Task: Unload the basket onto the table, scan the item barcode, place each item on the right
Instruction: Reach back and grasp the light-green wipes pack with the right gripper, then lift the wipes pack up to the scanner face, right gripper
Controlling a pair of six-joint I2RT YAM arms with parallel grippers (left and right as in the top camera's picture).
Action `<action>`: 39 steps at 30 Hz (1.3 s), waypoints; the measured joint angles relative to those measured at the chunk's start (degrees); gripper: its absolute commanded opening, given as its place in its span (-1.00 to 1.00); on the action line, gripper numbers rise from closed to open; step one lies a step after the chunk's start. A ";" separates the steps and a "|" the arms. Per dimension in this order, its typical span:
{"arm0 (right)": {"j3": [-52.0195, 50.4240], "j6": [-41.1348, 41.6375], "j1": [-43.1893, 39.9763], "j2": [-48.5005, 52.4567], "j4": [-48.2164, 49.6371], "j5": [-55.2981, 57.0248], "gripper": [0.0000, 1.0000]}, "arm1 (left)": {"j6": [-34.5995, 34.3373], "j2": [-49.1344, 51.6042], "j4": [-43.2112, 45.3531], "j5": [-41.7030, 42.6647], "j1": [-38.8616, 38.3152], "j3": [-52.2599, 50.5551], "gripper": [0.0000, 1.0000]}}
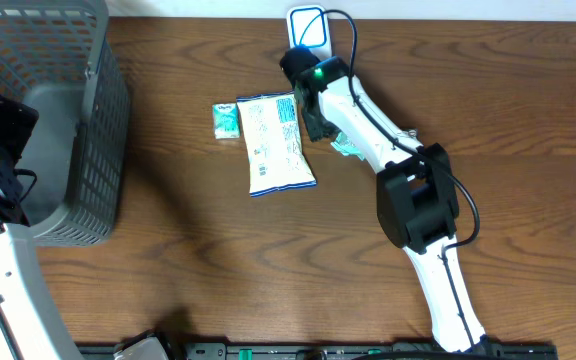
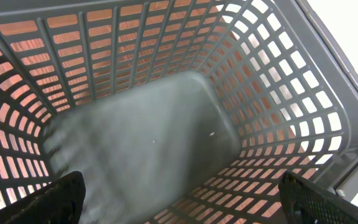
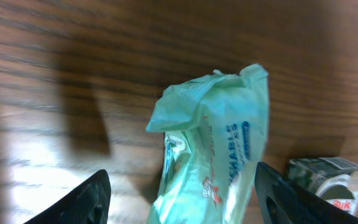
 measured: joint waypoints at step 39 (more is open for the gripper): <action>-26.12 -11.74 -22.08 -3.06 18.86 -84.32 -0.86 | 0.00 0.00 0.00 0.00 0.00 0.00 0.96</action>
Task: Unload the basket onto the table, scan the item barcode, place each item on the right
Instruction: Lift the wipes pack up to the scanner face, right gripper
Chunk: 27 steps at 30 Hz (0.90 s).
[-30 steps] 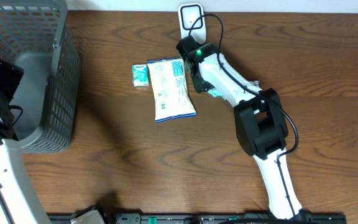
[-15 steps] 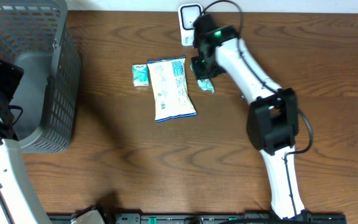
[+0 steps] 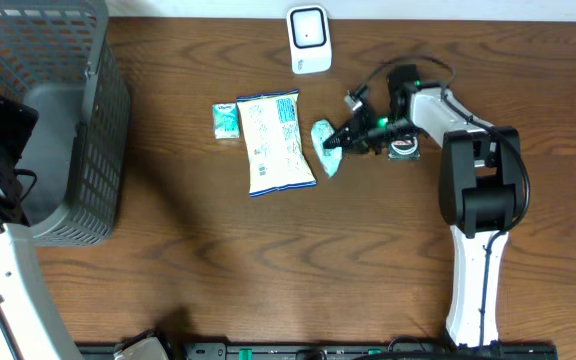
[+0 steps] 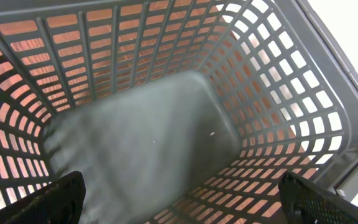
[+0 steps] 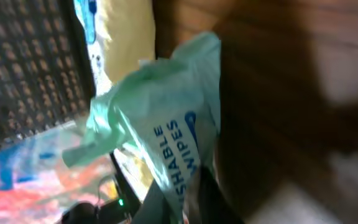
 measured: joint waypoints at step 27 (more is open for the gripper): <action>12.76 1.75 6.03 -2.19 -15.43 38.25 -0.18 | 0.00 0.02 0.00 0.00 0.00 0.00 0.96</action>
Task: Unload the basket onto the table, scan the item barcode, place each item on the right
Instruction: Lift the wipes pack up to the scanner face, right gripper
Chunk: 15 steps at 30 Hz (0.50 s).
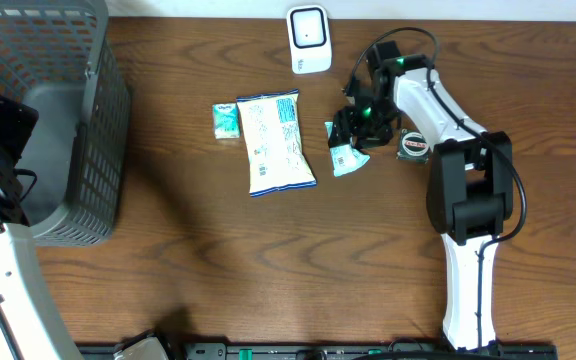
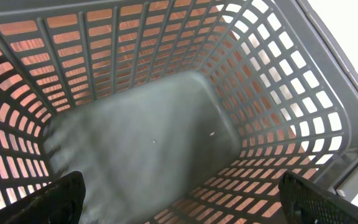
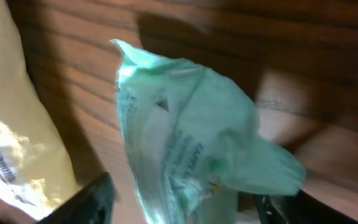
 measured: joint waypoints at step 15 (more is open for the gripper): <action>-0.37 0.28 -3.28 -0.44 0.44 -10.47 -0.98 | 0.02 0.00 0.00 0.00 0.00 0.00 0.95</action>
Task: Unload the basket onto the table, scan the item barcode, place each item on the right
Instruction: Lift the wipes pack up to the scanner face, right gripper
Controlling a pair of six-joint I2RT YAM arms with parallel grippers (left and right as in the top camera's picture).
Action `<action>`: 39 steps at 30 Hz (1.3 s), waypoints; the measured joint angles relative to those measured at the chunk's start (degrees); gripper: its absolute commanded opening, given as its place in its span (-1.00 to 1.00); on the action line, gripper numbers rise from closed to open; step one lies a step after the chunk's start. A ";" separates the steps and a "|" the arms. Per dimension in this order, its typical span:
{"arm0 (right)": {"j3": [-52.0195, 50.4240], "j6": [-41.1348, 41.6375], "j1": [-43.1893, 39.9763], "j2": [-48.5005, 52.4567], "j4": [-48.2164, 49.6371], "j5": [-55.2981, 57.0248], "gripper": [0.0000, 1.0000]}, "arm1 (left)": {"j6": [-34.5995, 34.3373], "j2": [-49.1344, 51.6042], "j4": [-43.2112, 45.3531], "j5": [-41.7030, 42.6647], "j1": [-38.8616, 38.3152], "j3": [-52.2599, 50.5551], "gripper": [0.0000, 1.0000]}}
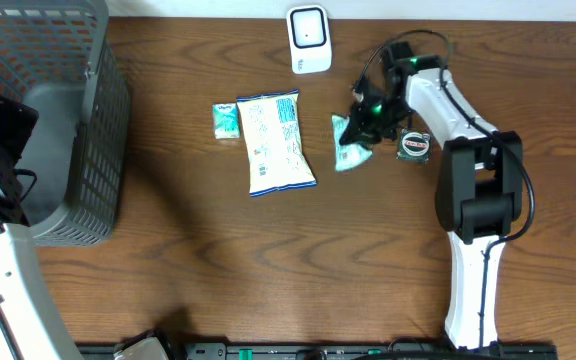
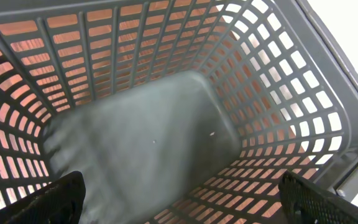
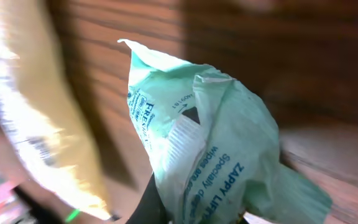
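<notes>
A pale green wipes packet [image 1: 351,142] [image 3: 210,149] sits between the jaws of my right gripper [image 1: 370,115] [image 3: 194,211], which is shut on its lower end. The packet stands crumpled and tilted just over the table; whether it touches the wood cannot be told. The white barcode scanner [image 1: 308,27] stands at the table's far edge, up and left of the packet. My left gripper [image 2: 179,199] is open, with its fingers [image 2: 58,199] spread wide over the grey basket [image 2: 142,137] and nothing between them.
A white-and-blue snack bag [image 1: 278,142] lies left of the packet, with a small green box [image 1: 227,119] beyond it. A small round tin [image 1: 413,146] sits right of the gripper. An orange packet lies at the right edge. The basket [image 1: 43,110] fills the far left.
My right gripper, open around the green packet a moment ago, is now shut on it. The packet has shifted slightly up and to the right. The left arm has not moved.
First my right gripper was open over the green packet beside the snack bag. Then it was shut on the packet, held out sideways. Then the jaws stood open with the packet between them, and now they are shut on it again. The left gripper stayed over the basket.
</notes>
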 measured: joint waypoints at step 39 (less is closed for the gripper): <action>13.27 5.95 7.06 -15.63 0.87 -8.24 -0.98 | -0.02 0.00 0.00 0.00 0.00 0.00 0.96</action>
